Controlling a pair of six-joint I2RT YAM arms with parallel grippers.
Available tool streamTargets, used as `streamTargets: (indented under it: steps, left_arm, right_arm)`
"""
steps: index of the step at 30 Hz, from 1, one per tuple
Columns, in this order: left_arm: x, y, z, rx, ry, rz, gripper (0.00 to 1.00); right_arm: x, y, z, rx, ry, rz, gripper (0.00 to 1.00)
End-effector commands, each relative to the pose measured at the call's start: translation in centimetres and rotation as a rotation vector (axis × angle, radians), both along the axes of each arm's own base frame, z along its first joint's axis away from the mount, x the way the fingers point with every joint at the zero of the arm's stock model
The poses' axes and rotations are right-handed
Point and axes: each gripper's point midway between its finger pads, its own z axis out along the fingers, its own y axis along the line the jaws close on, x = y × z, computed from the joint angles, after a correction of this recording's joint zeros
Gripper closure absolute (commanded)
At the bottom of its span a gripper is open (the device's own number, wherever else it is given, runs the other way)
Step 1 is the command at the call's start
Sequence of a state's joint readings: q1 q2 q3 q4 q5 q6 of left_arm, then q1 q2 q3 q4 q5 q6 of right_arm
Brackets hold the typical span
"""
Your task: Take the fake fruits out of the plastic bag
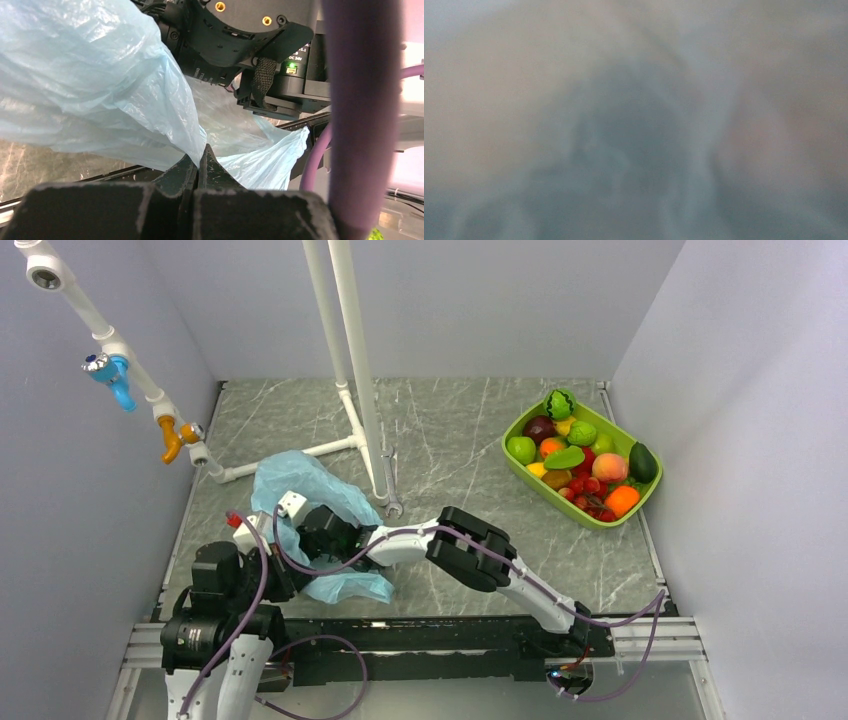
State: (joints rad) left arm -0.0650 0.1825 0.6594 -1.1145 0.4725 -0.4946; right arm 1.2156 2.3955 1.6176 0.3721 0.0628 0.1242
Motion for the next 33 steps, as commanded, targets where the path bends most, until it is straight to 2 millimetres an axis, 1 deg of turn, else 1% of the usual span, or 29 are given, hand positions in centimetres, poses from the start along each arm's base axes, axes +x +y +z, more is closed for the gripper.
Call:
streamTargets:
  steps: [1, 2, 4, 6, 7, 8, 10, 12, 14, 15, 16, 19, 22, 26, 29, 31, 33]
  left_arm:
    - [-0.3, 0.2, -0.1, 0.010, -0.008, 0.005, 1.00]
    - [-0.4, 0.3, -0.3, 0.017, -0.006, 0.009, 1.00]
    - [-0.4, 0.5, -0.5, 0.028, -0.003, 0.017, 1.00]
    - [-0.5, 0.7, -0.8, 0.039, 0.001, 0.023, 1.00]
    - [-0.5, 0.8, -0.9, 0.045, 0.003, 0.024, 1.00]
    - [-0.6, 1.1, -1.1, 0.061, 0.003, 0.029, 1.00]
    - [-0.6, 1.4, -1.4, 0.079, 0.007, 0.038, 1.00]
    - [-0.7, 1.6, -1.6, 0.095, 0.014, 0.043, 1.00]
    - [-0.8, 1.9, -1.8, 0.111, 0.019, 0.047, 1.00]
    - [-0.8, 2.0, -2.0, 0.120, 0.020, 0.052, 1.00]
    - [-0.8, 2.1, -2.0, 0.122, 0.019, 0.052, 1.00]
    - [-0.9, 2.1, -2.0, 0.122, 0.023, 0.055, 1.00]
    - [-1.0, 2.2, -2.0, 0.125, 0.017, 0.060, 1.00]
    - [-1.0, 2.5, -1.6, 0.134, 0.005, 0.079, 1.00]
    - [-0.7, 2.7, -1.2, 0.131, -0.019, 0.095, 1.00]
    - [-0.4, 2.9, -0.5, 0.134, -0.043, 0.113, 1.00]
    - [-0.2, 3.8, 0.5, 0.154, -0.069, 0.170, 1.00]
  right_arm:
    - [1.3, -0.8, 4.0, 0.065, -0.039, -0.055, 0.43]
    - [1.5, -1.0, 4.6, 0.074, -0.046, -0.062, 0.47]
    - [2.1, -1.5, 6.7, 0.102, -0.064, -0.087, 0.59]
    - [2.5, -2.2, 8.0, 0.115, -0.075, -0.109, 0.70]
    - [2.9, -2.6, 8.7, 0.122, -0.083, -0.123, 0.73]
    - [3.5, -3.7, 9.6, 0.132, -0.100, -0.154, 0.78]
    - [4.0, -4.8, 10.6, 0.141, -0.111, -0.181, 0.85]
    - [4.2, -5.8, 11.6, 0.154, -0.119, -0.202, 0.88]
    - [4.1, -6.7, 12.3, 0.163, -0.131, -0.210, 0.89]
    - [4.0, -7.2, 12.2, 0.158, -0.132, -0.213, 0.89]
    - [3.9, -7.4, 12.8, 0.166, -0.136, -0.216, 0.90]
    - [3.6, -8.5, 13.0, 0.169, -0.133, -0.223, 0.92]
    - [3.1, -9.1, 13.3, 0.175, -0.128, -0.217, 0.93]
    - [2.1, -9.9, 12.2, 0.146, -0.098, -0.193, 0.98]
    - [0.6, -10.9, 11.1, 0.119, -0.066, -0.159, 1.00]
    - [-0.5, -11.5, 10.8, 0.102, -0.052, -0.137, 1.00]
    - [-1.5, -12.3, 11.6, 0.115, -0.047, -0.127, 1.00]
